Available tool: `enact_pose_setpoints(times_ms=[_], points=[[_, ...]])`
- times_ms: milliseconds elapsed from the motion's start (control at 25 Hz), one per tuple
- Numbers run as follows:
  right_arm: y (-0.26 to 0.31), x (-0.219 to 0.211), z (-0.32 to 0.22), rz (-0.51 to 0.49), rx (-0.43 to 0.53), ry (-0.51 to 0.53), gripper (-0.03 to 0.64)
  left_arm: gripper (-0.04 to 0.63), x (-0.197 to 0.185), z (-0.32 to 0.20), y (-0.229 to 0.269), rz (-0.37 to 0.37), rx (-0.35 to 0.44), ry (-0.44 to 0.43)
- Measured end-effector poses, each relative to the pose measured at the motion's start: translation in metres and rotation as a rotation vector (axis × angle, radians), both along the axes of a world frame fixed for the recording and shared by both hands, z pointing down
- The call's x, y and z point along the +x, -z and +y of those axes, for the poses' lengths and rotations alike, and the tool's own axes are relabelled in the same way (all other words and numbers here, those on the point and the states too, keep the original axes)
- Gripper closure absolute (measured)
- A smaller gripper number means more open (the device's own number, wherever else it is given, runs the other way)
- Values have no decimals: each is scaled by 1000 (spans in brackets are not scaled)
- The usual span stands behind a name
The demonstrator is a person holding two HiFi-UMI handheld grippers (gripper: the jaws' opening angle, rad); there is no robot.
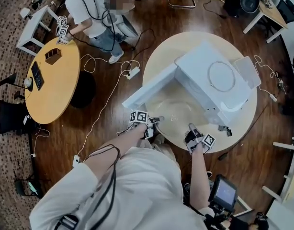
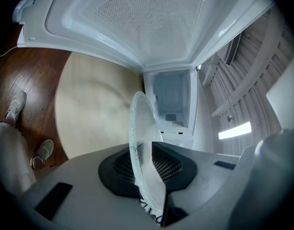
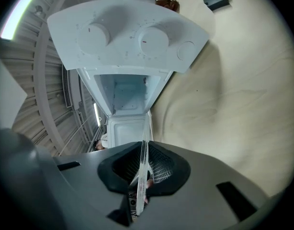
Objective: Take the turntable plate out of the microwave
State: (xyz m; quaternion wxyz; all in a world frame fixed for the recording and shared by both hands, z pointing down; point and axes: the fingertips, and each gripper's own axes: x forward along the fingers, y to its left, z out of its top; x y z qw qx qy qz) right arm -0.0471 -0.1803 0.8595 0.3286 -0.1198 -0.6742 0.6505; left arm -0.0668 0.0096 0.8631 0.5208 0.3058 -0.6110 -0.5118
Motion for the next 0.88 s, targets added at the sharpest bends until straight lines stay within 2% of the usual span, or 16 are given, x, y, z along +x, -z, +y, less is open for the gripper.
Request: enact_pose_setpoints(times_ms=[560, 880], points=[[-22, -10, 2, 43, -18, 45, 580, 540, 1, 0, -18, 46, -36, 43], [-32, -6, -1, 77, -64, 4, 580, 540, -4, -4, -23, 55, -63, -3]])
